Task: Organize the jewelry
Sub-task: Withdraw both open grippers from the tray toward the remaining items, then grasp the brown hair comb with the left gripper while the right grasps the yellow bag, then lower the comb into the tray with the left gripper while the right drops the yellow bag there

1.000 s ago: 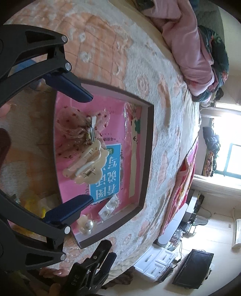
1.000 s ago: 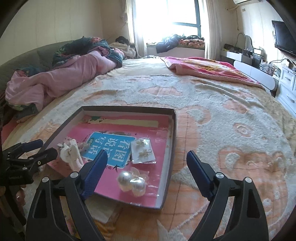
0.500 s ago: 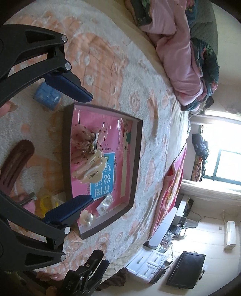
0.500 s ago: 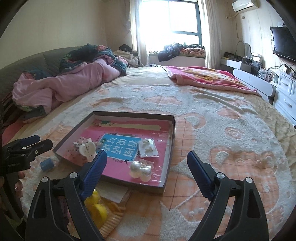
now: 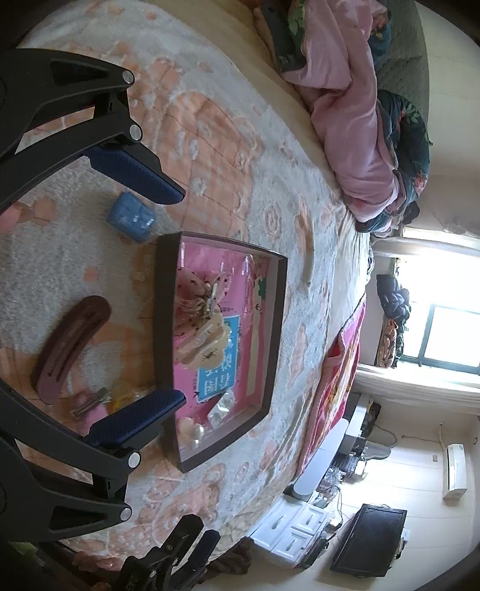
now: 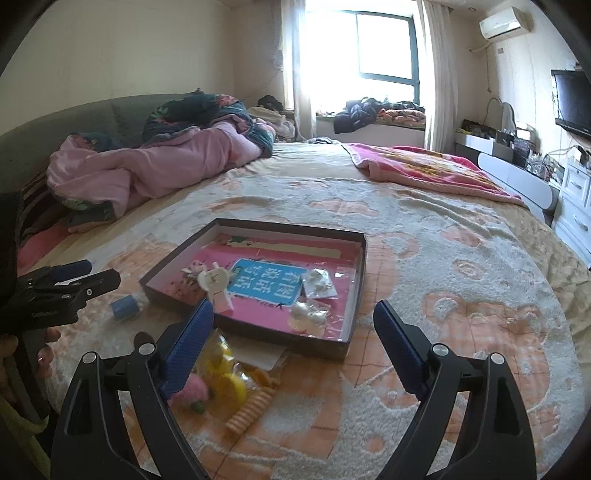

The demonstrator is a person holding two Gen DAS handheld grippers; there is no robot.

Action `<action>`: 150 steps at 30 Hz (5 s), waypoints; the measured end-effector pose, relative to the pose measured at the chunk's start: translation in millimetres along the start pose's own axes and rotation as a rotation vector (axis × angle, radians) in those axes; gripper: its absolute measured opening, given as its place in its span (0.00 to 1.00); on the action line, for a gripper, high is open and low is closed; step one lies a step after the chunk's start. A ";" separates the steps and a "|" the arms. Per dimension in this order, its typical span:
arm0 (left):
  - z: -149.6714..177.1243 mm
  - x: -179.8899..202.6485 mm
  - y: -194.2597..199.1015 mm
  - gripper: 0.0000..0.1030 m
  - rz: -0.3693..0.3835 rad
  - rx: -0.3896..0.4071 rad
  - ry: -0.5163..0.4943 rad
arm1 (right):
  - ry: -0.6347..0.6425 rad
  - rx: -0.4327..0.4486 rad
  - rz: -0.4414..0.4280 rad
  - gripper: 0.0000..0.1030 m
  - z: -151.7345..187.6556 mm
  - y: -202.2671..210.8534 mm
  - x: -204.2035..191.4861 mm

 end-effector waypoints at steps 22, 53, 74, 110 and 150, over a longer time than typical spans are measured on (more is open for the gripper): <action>49.4 17.1 2.8 0.89 0.020 -0.099 -0.054 | 0.108 -0.102 -0.068 0.74 42.8 -5.5 -27.7; 79.3 24.2 -52.2 0.68 0.119 -0.281 0.043 | 0.289 -0.297 -0.227 0.37 52.1 -107.1 -64.7; 60.5 34.8 -48.7 0.10 0.086 -0.241 0.004 | 0.071 -0.212 -0.247 0.13 39.3 -63.3 -23.8; -17.4 50.4 -28.7 0.03 0.175 -0.085 -0.057 | 0.036 -0.110 -0.109 0.13 1.9 -42.3 14.6; -80.4 -2.1 -132.1 0.03 0.053 -0.080 0.008 | 0.009 -0.148 -0.048 0.13 -52.4 -161.8 20.5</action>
Point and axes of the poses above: each gripper's, at about its wrist camera, not at the fingertips, and y roughly against the way its jaws point, x to its right, z to its underside, the point moved 2 cm from there along -y, roughly the way its jaws point, and after that the axes turned 6 degrees about -y, right-handed, at the moved point
